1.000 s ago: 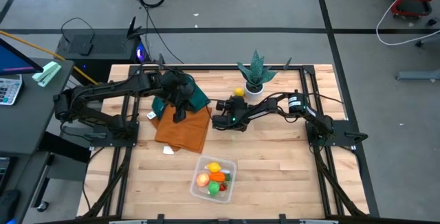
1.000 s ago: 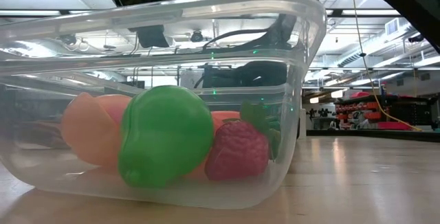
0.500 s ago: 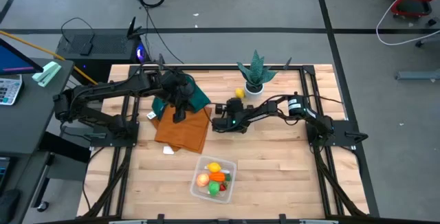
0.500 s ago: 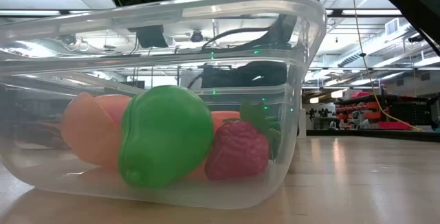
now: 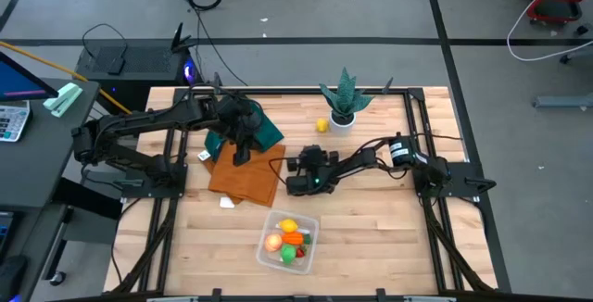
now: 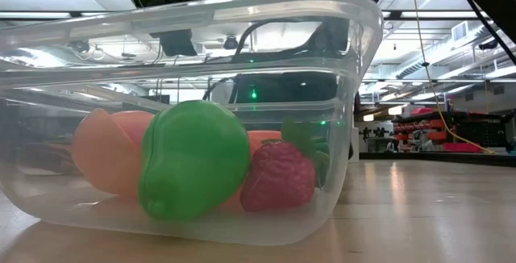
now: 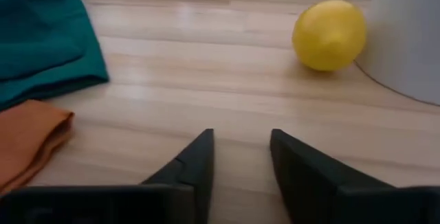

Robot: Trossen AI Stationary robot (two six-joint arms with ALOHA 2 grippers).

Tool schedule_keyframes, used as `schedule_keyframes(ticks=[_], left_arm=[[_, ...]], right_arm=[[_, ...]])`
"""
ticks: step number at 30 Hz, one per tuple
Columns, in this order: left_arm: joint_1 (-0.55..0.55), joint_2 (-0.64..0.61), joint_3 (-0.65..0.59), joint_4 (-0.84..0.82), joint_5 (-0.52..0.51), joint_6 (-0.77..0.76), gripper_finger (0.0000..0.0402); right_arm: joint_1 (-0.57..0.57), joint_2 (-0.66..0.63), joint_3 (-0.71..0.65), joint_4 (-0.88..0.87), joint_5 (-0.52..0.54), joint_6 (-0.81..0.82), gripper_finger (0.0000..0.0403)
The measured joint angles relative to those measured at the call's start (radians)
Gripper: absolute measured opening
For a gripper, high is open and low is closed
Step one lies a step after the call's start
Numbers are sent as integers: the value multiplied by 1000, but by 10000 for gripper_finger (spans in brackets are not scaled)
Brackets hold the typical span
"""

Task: Pick and placing Produce into tupperware
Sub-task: Put the yellow lemon into transparent bin

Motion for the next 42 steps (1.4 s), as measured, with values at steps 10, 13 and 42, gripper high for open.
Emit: schedule_keyframes(ticks=[10,13,42], left_arm=[[0,0,0,-15,-21,0,53],[0,0,0,-16,-63,1,56],[-13,278,-1,398,-260,-195,191]], right_arm=[[16,-4,-23,16,-63,-29,220],[37,-4,-24,4,-85,-58,227],[335,-70,-34,-840,-345,591,216]])
